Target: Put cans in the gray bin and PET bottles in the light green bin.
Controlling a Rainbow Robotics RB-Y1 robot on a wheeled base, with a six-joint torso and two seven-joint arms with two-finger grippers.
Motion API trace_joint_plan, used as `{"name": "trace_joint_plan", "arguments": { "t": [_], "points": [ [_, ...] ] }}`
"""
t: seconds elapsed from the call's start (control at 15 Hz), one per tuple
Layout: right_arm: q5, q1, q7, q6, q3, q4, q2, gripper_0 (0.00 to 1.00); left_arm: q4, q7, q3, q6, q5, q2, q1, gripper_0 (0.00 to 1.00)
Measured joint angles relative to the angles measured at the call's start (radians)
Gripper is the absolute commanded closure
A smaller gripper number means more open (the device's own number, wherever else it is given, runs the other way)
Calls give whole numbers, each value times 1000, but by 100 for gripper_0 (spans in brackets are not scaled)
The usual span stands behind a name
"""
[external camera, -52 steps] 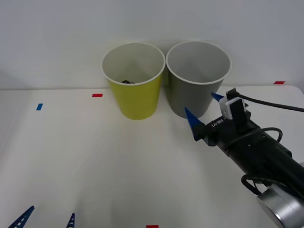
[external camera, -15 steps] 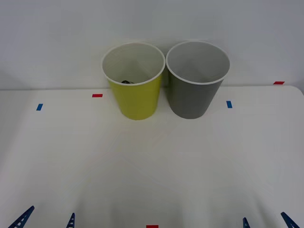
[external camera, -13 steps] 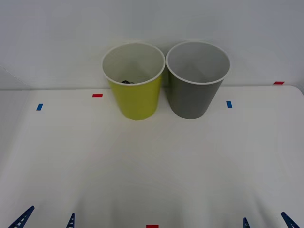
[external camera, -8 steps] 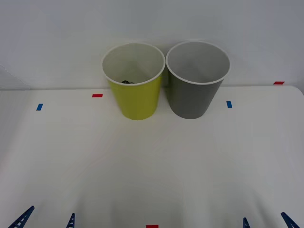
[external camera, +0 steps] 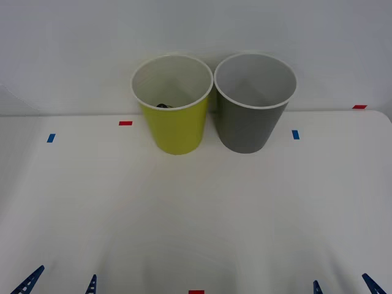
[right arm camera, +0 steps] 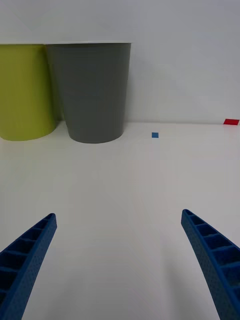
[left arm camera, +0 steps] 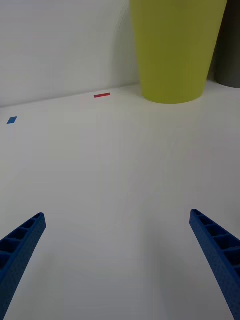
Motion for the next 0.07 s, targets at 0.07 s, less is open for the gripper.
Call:
{"name": "trace_joint_plan", "arguments": {
  "t": [0.07],
  "points": [
    [0, 0, 0, 0, 0, 0, 0, 14, 0, 0, 0, 0, 0, 0, 0, 0]
  ]
}}
